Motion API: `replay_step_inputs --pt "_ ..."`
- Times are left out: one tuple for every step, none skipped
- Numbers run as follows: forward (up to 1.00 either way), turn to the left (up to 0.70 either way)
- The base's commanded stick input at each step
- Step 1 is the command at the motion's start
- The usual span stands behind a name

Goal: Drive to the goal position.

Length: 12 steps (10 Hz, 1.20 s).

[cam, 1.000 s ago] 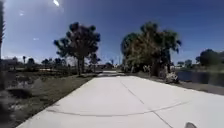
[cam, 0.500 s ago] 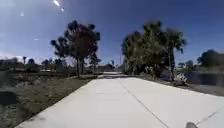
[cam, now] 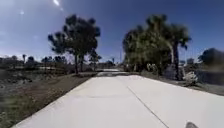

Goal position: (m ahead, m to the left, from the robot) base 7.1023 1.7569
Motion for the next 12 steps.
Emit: replay_step_inputs --pt "1.00 0.00" --pt "1.00 0.00" --pt "1.00 0.00" --pt "1.00 0.00" --pt "1.00 0.00" --pt "1.00 0.00" --pt "1.00 0.00" --pt "1.00 0.00" --pt "1.00 0.00" --pt "1.00 0.00" --pt "1.00 0.00" --pt "1.00 0.00"
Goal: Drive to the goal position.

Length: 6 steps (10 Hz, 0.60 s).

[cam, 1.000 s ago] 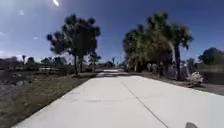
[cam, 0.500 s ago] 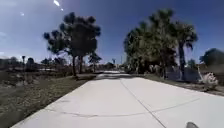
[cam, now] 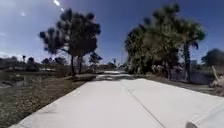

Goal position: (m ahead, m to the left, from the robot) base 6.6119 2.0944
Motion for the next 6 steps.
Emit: replay_step_inputs --pt "1.00 0.00" --pt "1.00 0.00" --pt "1.00 0.00" --pt "1.00 0.00" --pt "1.00 0.00" --pt "1.00 0.00"
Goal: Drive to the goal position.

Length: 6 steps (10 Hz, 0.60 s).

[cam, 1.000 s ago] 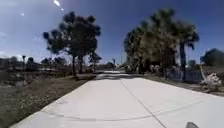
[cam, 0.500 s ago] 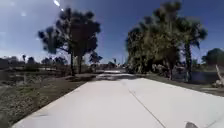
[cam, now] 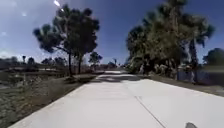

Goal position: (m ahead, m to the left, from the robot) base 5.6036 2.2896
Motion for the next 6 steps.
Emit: replay_step_inputs --pt "1.00 0.00" --pt "1.00 0.00" --pt "1.00 0.00" --pt "1.00 0.00" --pt "1.00 0.00" --pt "1.00 0.00"
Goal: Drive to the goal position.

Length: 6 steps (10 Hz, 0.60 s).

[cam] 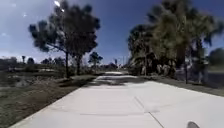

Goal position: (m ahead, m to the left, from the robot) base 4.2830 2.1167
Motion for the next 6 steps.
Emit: replay_step_inputs --pt "1.00 0.00" --pt "1.00 0.00" --pt "1.00 0.00" --pt "1.00 0.00" --pt "1.00 0.00" --pt "1.00 0.00"
